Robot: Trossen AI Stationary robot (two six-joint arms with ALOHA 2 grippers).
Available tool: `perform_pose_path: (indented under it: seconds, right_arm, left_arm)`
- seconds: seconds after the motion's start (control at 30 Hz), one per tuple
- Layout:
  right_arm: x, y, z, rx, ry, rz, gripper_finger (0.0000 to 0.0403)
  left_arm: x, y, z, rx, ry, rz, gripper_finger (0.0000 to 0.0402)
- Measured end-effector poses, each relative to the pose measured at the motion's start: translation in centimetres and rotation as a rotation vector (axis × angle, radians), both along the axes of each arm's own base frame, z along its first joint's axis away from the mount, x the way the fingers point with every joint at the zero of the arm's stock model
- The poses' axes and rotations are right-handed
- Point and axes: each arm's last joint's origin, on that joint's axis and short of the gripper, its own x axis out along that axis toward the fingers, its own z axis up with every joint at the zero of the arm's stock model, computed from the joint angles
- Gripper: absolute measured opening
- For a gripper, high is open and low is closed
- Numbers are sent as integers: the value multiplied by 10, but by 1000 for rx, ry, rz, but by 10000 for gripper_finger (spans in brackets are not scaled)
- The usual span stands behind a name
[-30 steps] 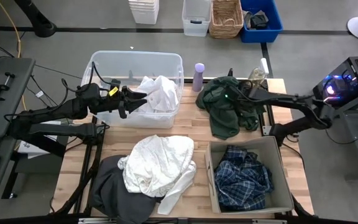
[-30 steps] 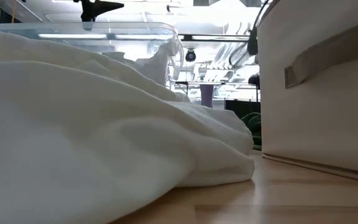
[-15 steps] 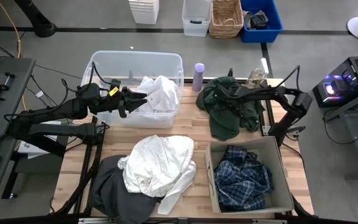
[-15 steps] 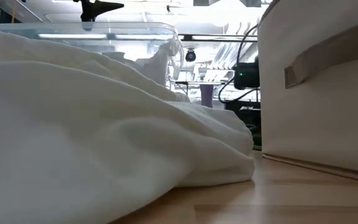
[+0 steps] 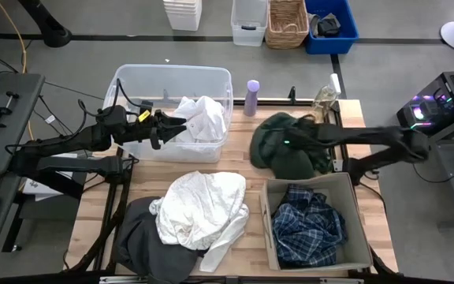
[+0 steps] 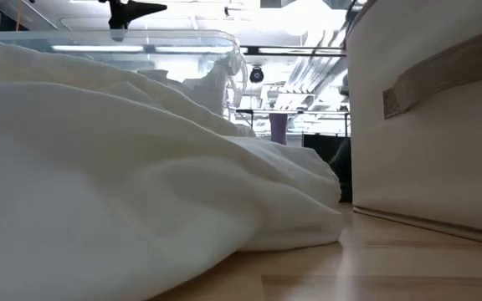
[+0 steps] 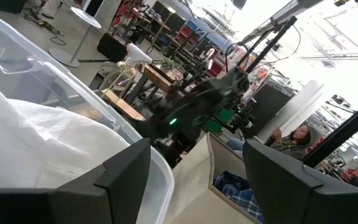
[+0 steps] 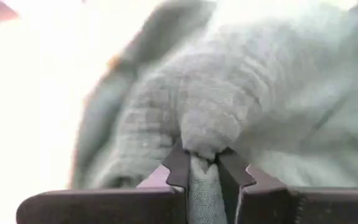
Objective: Sort clothes
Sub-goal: Put the green shirt into the laundry bin
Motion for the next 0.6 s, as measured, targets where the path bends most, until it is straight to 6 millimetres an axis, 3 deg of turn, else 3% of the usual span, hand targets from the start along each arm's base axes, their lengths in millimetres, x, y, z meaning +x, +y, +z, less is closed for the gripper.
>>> perform_pose_path:
  seconds: [0.13, 0.33, 0.47, 0.6]
  right_arm:
    - [-24, 18, 71, -312, -285, 10, 28]
    - [-66, 52, 176, -695, -652, 279, 28]
    - [-86, 76, 238, -910, -874, 582, 28]
    - [-98, 105, 279, -1074, -1041, 1014, 27]
  left_arm:
    - [0, 0, 0, 8, 1, 0, 246]
    - [0, 1, 4, 29, -36, 32, 246]
    - [-1, 2, 8, 44, -78, 59, 246]
    - [-2, 3, 13, 44, -129, 113, 246]
